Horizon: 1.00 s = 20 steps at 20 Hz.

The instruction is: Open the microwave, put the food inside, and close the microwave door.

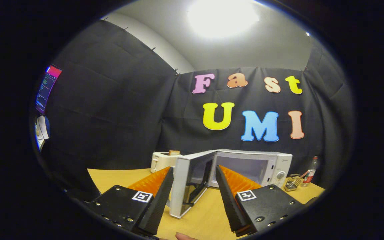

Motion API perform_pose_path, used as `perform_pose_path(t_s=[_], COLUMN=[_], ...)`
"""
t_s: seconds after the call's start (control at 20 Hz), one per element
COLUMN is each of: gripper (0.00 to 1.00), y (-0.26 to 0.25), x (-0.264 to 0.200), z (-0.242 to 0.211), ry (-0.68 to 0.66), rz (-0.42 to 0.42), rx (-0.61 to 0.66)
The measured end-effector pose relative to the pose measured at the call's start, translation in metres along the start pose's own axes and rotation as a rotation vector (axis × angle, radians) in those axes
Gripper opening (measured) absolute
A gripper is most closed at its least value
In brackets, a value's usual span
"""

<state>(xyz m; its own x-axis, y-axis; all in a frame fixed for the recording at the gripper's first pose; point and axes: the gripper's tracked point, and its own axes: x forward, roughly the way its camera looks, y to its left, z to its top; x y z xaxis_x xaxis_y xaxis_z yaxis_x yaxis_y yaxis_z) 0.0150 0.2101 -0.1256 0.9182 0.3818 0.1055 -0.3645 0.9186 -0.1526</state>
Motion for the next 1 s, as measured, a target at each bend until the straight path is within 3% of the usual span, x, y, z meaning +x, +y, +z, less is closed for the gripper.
perform_pose_path(t_s=[0.6, 0.85, 1.0], gripper=[0.77, 0.77, 0.78], y=[-0.218, -0.244, -0.242], x=[-0.026, -0.018, -0.006], z=[-0.103, -0.151, -0.171], ry=[0.217, 0.324, 0.383], rz=[-0.253, -0.237, -0.181], rx=[0.238, 0.432, 0.602])
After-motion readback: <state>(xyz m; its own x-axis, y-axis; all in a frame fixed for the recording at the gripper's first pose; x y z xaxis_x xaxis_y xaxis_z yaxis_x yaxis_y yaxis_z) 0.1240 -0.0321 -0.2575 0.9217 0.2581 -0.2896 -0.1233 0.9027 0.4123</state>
